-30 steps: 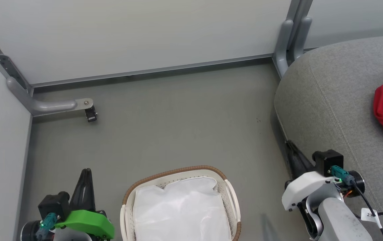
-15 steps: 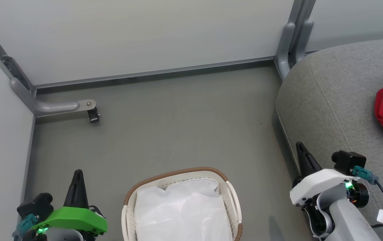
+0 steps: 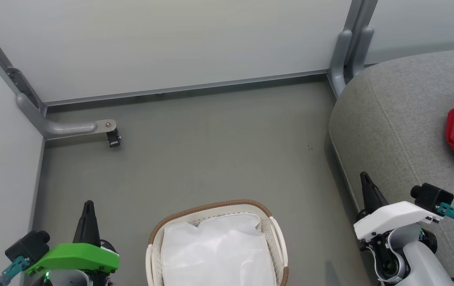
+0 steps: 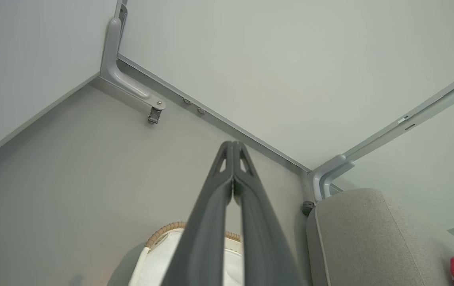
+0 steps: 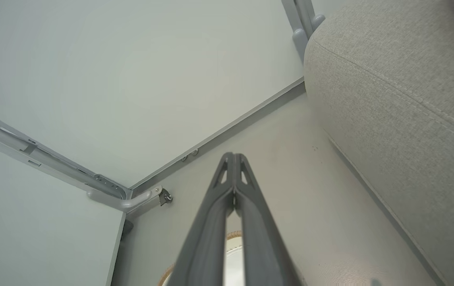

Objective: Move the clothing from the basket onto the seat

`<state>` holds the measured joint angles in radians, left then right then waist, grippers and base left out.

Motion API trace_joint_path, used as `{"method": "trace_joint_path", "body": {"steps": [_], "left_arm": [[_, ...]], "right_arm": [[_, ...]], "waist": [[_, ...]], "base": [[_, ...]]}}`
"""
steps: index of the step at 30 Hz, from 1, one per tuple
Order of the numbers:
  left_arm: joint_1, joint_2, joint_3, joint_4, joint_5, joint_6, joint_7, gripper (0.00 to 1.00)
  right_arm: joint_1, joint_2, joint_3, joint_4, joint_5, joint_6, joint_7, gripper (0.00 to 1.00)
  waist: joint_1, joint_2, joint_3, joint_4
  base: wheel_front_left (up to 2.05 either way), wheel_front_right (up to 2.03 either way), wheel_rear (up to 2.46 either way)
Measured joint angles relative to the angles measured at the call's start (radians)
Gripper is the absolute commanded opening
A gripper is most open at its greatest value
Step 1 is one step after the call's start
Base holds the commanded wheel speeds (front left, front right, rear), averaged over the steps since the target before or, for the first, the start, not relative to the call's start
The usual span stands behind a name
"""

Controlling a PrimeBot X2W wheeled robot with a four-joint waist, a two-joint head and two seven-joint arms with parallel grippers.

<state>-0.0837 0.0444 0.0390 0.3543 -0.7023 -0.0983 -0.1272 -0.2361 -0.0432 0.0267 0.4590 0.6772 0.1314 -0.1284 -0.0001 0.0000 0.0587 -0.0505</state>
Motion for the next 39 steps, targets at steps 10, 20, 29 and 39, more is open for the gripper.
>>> {"method": "trace_joint_path", "body": {"steps": [10, 20, 29, 39], "left_arm": [[0.000, 0.000, 0.013, -0.018, -0.136, -0.007, 0.037, 0.00], [-0.001, 0.000, 0.022, -0.031, -0.258, -0.008, 0.068, 0.00], [-0.002, 0.000, 0.030, -0.043, -0.360, -0.013, 0.096, 0.00], [-0.004, 0.000, 0.037, -0.056, -0.459, -0.016, 0.123, 0.00]], "right_arm": [[0.017, 0.000, -0.021, -0.032, 0.139, 0.000, 0.038, 0.00], [0.031, -0.001, -0.040, -0.062, 0.265, 0.000, 0.070, 0.00], [0.044, -0.001, -0.055, -0.084, 0.368, 0.000, 0.095, 0.00], [0.062, -0.002, -0.072, -0.108, 0.472, 0.000, 0.124, 0.00]], "waist": [[0.0001, 0.0000, -0.006, 0.005], [0.0000, 0.0000, -0.012, 0.010], [0.0001, 0.0000, -0.017, 0.015], [0.0001, 0.0000, -0.022, 0.020]], "base": [[0.00, 0.00, 0.00], [0.00, 0.00, 0.00], [0.00, 0.00, 0.00], [0.00, 0.00, 0.00]]}}
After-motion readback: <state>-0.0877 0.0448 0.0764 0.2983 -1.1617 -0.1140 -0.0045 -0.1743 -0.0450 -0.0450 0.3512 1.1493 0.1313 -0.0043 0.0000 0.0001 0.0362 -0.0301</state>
